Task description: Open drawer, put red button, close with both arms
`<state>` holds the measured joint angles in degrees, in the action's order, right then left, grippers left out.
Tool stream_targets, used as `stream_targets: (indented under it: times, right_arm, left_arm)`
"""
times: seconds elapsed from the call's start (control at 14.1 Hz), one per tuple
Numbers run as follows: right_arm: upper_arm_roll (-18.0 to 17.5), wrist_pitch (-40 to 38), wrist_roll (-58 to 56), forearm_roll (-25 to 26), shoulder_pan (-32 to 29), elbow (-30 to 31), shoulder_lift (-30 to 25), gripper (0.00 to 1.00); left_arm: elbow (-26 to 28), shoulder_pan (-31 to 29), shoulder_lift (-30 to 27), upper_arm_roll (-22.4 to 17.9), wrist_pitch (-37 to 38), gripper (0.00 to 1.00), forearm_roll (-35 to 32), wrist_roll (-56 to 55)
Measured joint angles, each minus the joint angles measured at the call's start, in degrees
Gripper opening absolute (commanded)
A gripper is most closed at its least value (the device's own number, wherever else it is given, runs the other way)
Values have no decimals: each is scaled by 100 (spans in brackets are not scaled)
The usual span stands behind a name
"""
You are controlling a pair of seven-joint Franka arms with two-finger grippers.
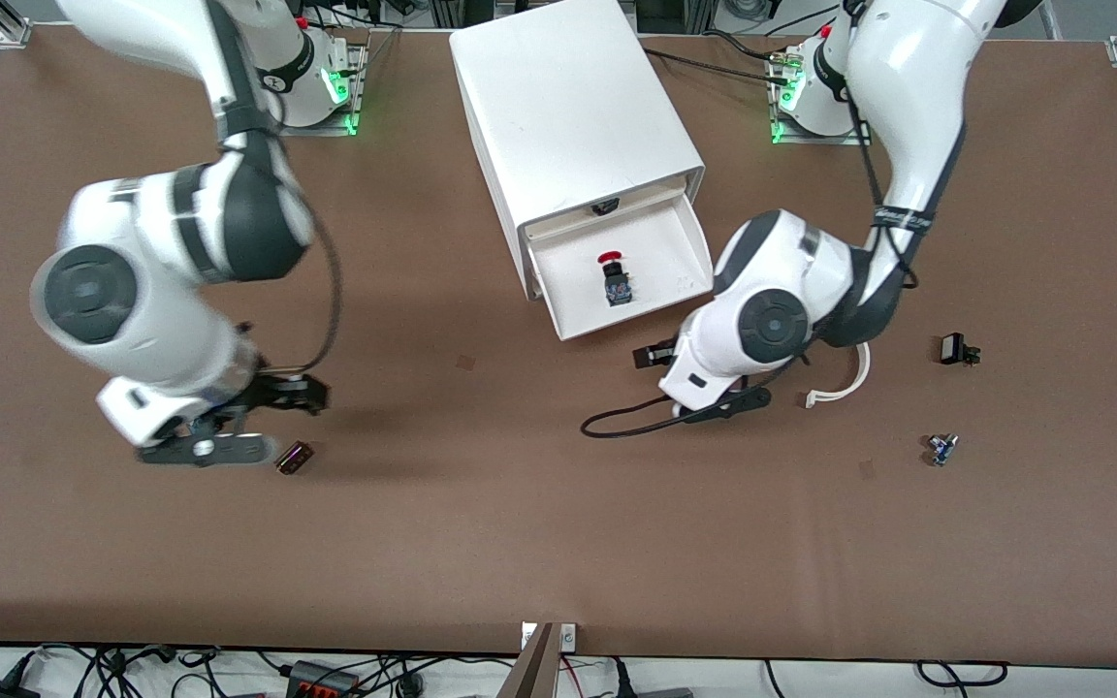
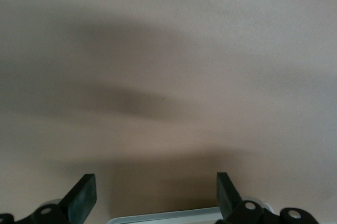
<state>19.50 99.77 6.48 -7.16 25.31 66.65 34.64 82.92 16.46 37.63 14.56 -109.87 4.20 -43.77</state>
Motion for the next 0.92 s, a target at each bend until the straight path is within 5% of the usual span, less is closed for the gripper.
stream_targets:
  times: [0.28, 0.78, 0.92]
  right_arm:
    - [-9, -31, -1010, -91, -671, 122, -203, 100]
    - [-48, -465, -1071, -91, -793, 135, -597, 100]
    - [-418, -515, -1054, -74, -1172, 143, -809, 100]
  left_arm:
    - [320, 39, 1, 248, -11, 100, 0, -226]
    - [693, 39, -270, 909, 789, 100, 26, -562]
    - [715, 39, -301, 1025, 936, 100, 155, -568]
